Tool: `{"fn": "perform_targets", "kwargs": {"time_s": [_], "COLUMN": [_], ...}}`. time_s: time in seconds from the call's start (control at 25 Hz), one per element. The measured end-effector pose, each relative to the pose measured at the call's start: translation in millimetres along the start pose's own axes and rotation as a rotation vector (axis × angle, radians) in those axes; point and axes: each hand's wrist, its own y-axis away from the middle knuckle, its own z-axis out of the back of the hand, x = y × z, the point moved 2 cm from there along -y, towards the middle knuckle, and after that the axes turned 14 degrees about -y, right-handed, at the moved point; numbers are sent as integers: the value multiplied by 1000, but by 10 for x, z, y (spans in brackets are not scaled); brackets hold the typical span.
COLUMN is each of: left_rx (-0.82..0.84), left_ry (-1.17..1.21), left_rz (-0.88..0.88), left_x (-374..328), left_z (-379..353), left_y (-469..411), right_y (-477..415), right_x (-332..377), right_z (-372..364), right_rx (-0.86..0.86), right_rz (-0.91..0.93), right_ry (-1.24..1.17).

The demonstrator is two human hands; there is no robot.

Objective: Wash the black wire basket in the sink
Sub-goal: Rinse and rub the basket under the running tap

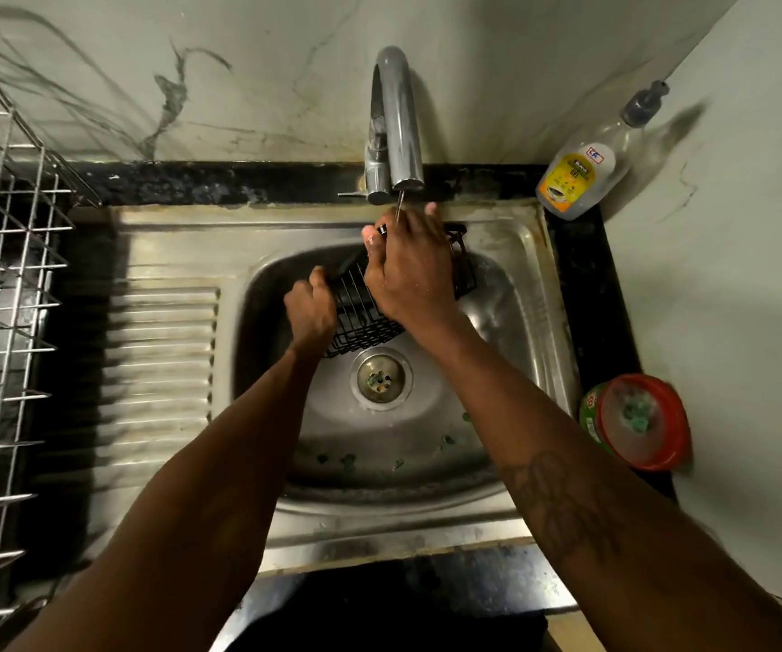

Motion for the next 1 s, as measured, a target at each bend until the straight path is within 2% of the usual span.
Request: {"fn": "perform_targets", "kwargs": {"time_s": [0.16,0.24,0.36,0.4,0.48,0.52,0.6,0.64,0.68,0.72,0.8,0.84,0.88,0.92,1.0], "left_rx": [-20,10,-26,-33,-55,-57,-32,-24,-26,-30,-23,-7,0,15,34], "left_ry": [193,297,200,179,124,98,99,131,174,198,211,217,220,236,274], "left_rz": [-170,-179,-131,-148,-172,-171,-142,-132,-126,-125,-150,-168,-175,-171,-140], "left_x": [-582,-715,-775,-803,-884,-919,-881,-833,-801,-785,-809,-812,-811,-806,-697], "left_z": [-25,-75,-112,-135,-117,-81,-25,-15,1,22,48,47,66,105,147], "left_y": [271,295,347,360,327,300,168,130,154,214,312,327,324,291,141], "right_y": [-254,-334,-418,-476,-545,-488,-250,-120,-89,-151,-428,-536,-570,-511,-159], "right_x": [136,118,-65,-151,-185,-108,76,131,117,110,5,-9,13,79,241], "right_z": [25,31,90,114,122,106,82,119,178,229,162,114,58,-3,-95], "right_rx": [100,165,353,365,263,176,57,62,118,209,335,331,294,207,100], "right_rz": [-65,-222,-358,-402,-531,-506,-223,-98,-66,-141,-436,-552,-593,-536,-254], "right_ry": [47,21,-142,-161,-97,-88,-125,-137,-143,-116,0,19,18,14,-7]}}
